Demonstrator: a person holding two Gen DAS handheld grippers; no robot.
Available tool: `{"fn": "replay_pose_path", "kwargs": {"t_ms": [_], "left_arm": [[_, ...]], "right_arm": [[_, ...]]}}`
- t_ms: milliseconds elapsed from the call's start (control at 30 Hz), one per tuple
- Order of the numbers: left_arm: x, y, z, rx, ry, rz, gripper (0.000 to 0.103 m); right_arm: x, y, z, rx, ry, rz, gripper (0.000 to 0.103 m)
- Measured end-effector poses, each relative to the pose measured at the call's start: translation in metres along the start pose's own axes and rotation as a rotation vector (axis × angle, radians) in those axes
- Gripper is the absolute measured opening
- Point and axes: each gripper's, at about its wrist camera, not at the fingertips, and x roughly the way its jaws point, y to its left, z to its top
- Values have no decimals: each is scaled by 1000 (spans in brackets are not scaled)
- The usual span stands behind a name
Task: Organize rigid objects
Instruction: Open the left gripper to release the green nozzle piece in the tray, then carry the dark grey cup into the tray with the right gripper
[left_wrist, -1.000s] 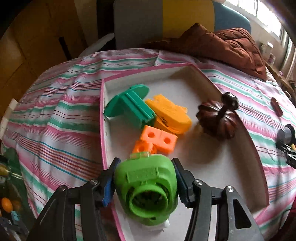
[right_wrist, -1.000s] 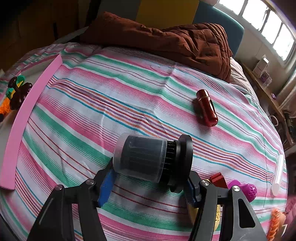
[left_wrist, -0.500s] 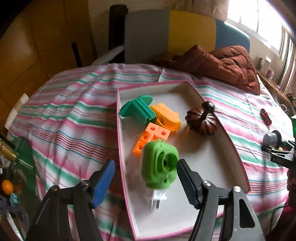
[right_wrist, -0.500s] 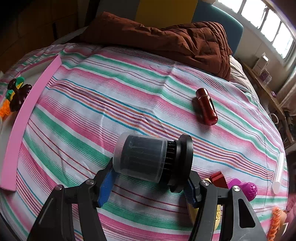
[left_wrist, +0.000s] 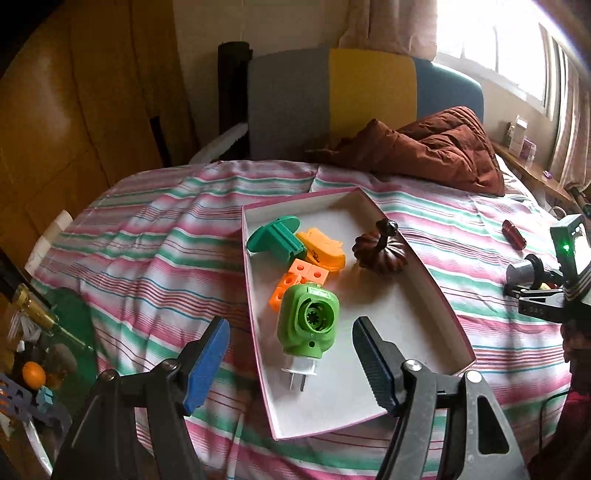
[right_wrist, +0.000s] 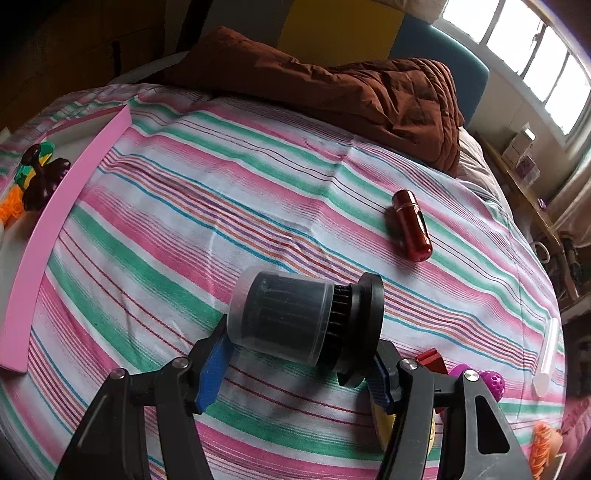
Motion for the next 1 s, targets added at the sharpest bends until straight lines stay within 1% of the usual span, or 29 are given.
{"fn": "replay_pose_path", "kwargs": {"t_ms": [433,667,800,900,1000], "left_arm": [[1,-1,-6,-4,23,-8,70],[-3,-1,-6,-5,13,-24,70],[-3,3,-10,-12,23,-38,70],[-2,7,-14,-17,29,-38,70],[0,14,-19,-33,37,-32,70]], "right_arm": [[1,0,-2,5,3,10,64],[2,0,-3,11,4,15,64],[1,0,-1,28,17,13,64],[-1,0,-1,57,29,28,64],[-14,10,0,49,11,53,64]]}}
